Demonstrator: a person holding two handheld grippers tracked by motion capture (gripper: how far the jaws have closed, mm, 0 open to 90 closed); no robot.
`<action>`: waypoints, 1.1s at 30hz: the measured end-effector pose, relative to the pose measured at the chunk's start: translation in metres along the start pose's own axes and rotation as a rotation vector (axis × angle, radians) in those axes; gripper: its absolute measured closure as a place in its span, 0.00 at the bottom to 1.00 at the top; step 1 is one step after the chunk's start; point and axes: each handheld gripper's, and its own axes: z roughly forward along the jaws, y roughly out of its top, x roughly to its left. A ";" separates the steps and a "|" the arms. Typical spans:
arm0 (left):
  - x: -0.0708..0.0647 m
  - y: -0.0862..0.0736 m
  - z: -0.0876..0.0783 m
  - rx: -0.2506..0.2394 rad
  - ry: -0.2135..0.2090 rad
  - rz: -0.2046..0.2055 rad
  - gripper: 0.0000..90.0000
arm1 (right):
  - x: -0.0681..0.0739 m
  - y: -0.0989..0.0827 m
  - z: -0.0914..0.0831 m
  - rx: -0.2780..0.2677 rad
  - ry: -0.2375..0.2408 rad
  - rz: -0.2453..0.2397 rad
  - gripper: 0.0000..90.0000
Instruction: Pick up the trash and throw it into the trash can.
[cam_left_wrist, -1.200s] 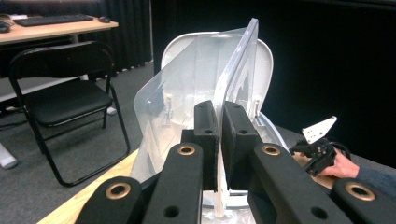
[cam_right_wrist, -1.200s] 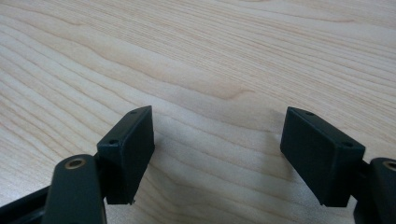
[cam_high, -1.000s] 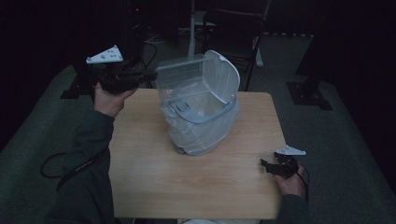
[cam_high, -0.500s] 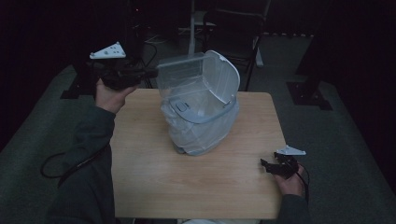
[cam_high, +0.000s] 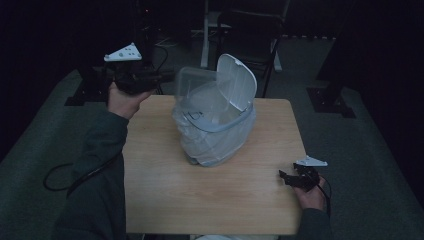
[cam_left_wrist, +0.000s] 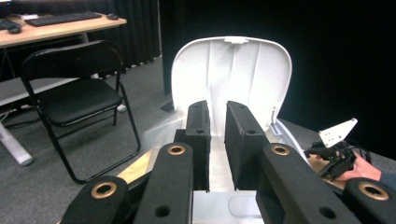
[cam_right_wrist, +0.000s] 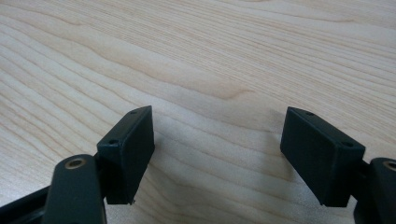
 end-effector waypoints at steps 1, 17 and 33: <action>-0.001 0.000 0.001 0.003 -0.001 0.004 0.90 | 0.000 0.000 0.000 0.000 0.000 0.000 0.28; -0.022 -0.014 0.016 0.036 -0.052 0.026 0.77 | 0.000 0.000 0.000 0.000 0.000 0.000 0.28; -0.052 -0.008 0.029 0.058 -0.038 0.096 0.72 | 0.000 0.000 0.000 0.000 0.000 0.000 0.28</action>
